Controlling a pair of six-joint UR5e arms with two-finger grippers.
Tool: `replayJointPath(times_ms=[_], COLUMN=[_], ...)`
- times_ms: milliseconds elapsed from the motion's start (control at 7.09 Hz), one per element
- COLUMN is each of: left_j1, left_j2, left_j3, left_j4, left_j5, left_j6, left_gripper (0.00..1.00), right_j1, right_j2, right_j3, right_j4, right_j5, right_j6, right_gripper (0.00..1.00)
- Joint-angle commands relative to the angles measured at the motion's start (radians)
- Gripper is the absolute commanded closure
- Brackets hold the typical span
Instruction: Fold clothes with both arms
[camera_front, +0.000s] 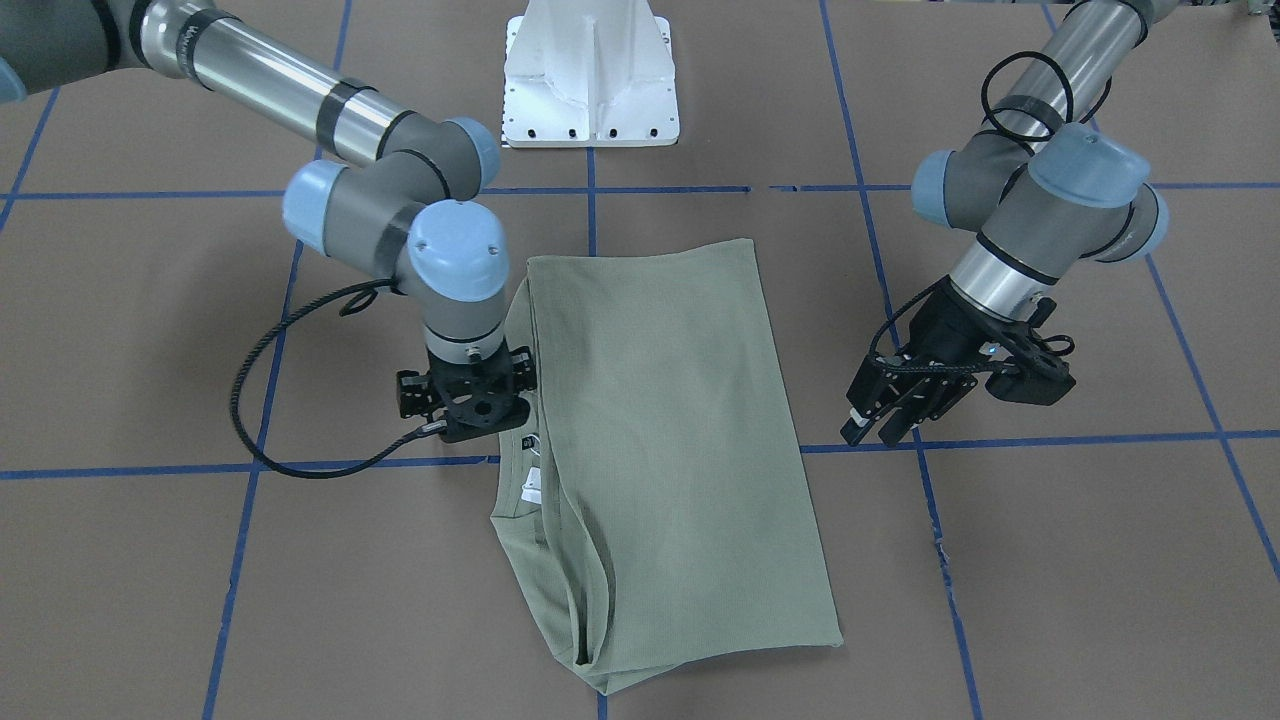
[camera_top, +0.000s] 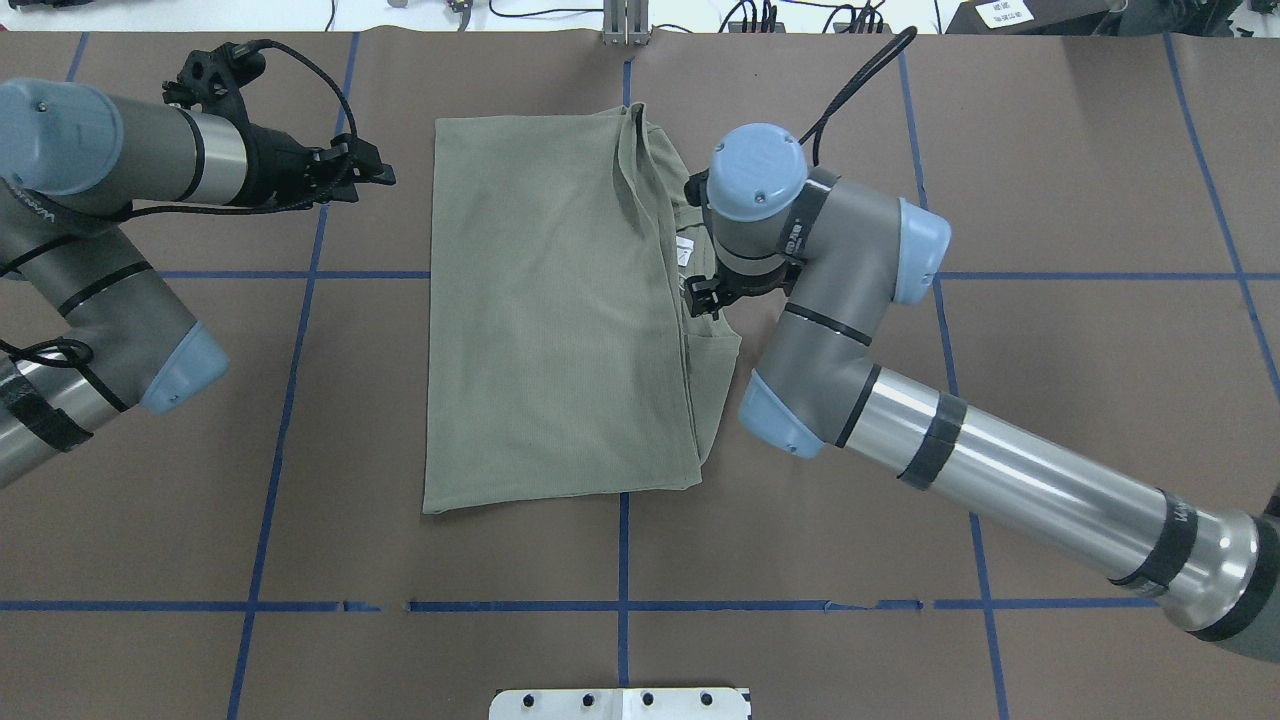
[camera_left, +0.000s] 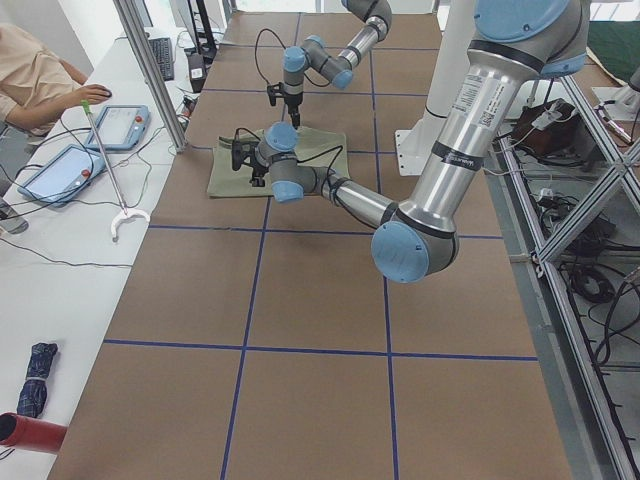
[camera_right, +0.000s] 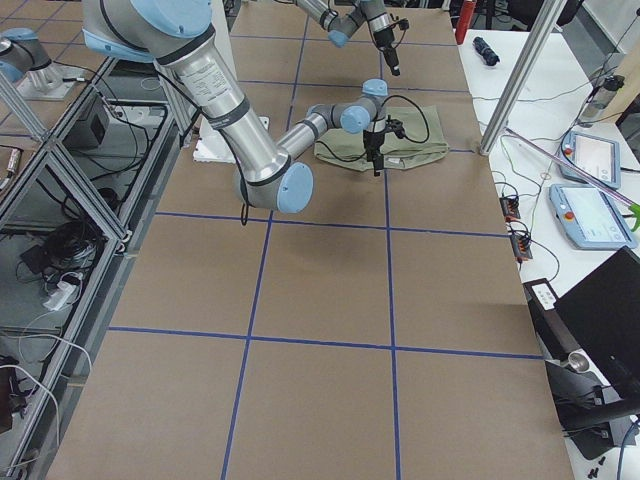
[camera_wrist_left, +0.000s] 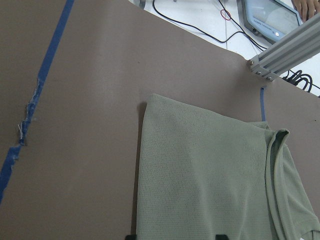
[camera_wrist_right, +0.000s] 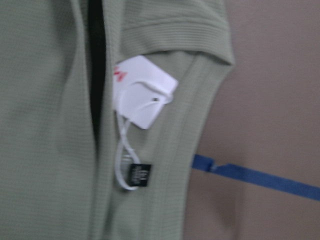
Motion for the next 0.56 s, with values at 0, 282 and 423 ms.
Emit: replayJointPath(times_ms=[0,282,423], left_j1=[-0.001,-0.001,-0.003], left_j2=[0.000,0.000,0.002], left_j3=[-0.009,-0.009,-0.010], left_j4=[0.004,0.004,0.004], left_j5=[0.000,0.000,-0.002], left_j6=[0.000,-0.001,0.000], left_gripper=[0.39,0.39,0.39], right_j1=[0.025,0.028,0.029], right_j2=[-0.020,0.087,0.157], right_j3=[0.053,-0.043,-0.134], right_j4=[-0.022,-0.011,0.024], right_j5=[0.030,0.000,-0.038], right_j6=[-0.023,0.003,0.037], right_gripper=[0.00,0.00,0.00])
